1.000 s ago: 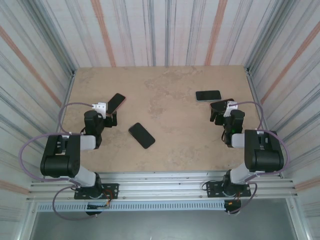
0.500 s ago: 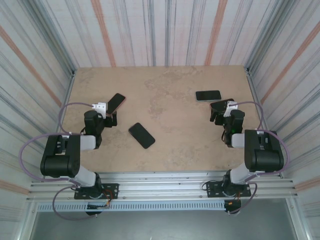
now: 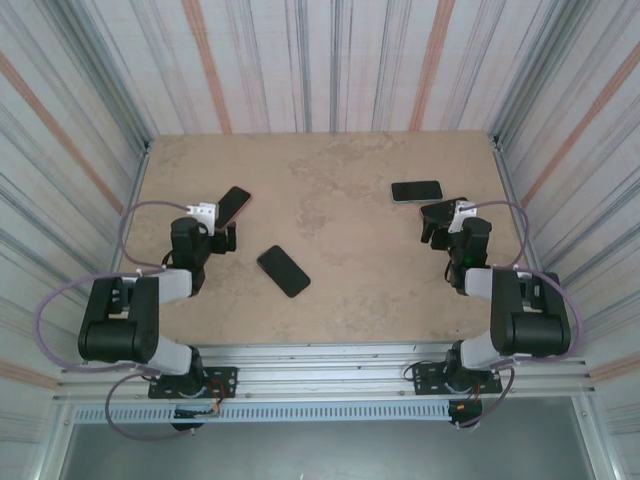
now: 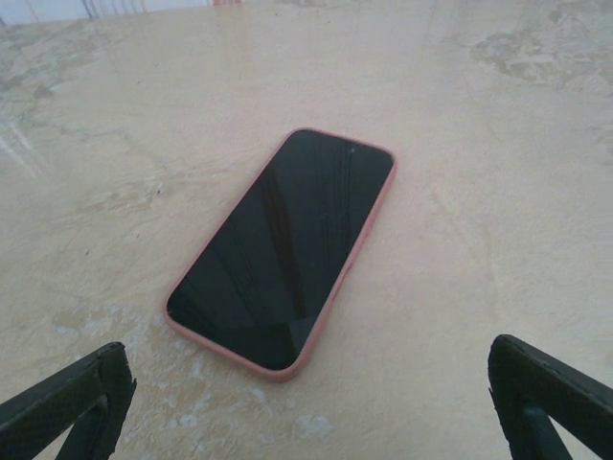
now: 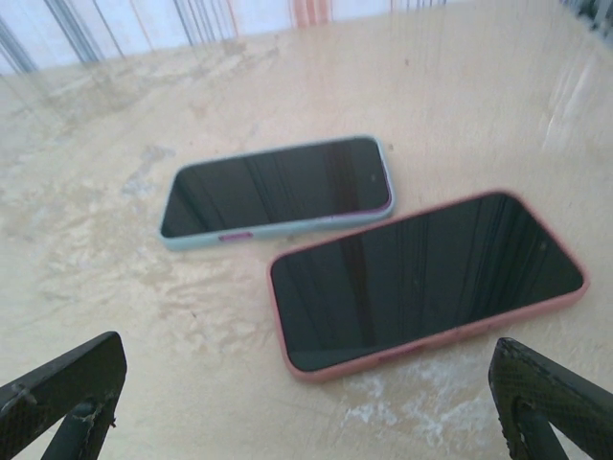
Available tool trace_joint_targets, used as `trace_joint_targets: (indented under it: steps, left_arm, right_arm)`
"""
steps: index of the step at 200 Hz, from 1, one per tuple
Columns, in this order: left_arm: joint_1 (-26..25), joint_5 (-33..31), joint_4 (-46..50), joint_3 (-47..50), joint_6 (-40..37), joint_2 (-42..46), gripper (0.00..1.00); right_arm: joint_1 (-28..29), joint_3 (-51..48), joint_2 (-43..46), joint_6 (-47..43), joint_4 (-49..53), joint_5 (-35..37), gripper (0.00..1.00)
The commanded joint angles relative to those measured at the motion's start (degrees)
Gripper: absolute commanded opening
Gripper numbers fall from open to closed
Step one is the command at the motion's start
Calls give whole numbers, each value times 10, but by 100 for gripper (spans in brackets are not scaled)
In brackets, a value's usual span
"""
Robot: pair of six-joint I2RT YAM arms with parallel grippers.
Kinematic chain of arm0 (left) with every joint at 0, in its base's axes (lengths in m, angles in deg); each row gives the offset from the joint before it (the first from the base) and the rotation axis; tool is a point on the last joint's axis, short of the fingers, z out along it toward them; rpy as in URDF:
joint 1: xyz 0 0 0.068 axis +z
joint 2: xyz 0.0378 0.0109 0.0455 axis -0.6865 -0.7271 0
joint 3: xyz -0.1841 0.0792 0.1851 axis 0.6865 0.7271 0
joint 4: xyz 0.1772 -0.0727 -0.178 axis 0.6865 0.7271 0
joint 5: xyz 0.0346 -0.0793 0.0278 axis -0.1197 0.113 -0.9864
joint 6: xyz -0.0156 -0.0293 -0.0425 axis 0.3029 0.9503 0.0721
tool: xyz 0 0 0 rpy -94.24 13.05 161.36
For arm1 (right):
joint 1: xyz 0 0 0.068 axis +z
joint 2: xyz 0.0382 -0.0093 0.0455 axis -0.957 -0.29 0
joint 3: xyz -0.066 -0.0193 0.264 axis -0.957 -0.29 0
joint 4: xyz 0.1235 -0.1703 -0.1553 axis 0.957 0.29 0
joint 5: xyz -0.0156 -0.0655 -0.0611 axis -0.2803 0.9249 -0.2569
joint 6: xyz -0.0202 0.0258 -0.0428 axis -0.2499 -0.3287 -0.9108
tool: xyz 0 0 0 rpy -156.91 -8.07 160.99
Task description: Take the phone out of the phone case
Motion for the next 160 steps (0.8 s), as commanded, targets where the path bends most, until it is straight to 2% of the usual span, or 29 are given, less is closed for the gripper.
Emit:
trace_joint_targets:
  steps: [1, 34, 63, 74, 102, 119, 144, 160]
  left_arm:
    - [-4, 0, 128, -54, 13, 45, 99]
    - [-6, 28, 274, -134, 42, 40, 99]
    - [-6, 34, 347, -193, 11, 19, 99]
    - [2, 45, 379, -225, -15, -2, 99]
    - [31, 150, 470, -302, -134, -56, 99]
    - [55, 204, 513, -347, -176, -94, 99]
    - [72, 220, 561, -405, -227, -154, 99]
    - [73, 200, 575, -434, -243, -188, 99]
  right_arm:
    - [0, 23, 53, -2, 73, -20, 99]
    - [14, 51, 114, 8, 160, -82, 99]
    - [32, 91, 137, 11, 257, -130, 99]
    - [41, 103, 142, 9, 284, -139, 99]
    - [76, 129, 147, 10, 334, -150, 99]
    - [95, 139, 145, 24, 348, -156, 99]
    - [116, 152, 141, 42, 364, -164, 99]
    - [138, 167, 136, 44, 384, -165, 99]
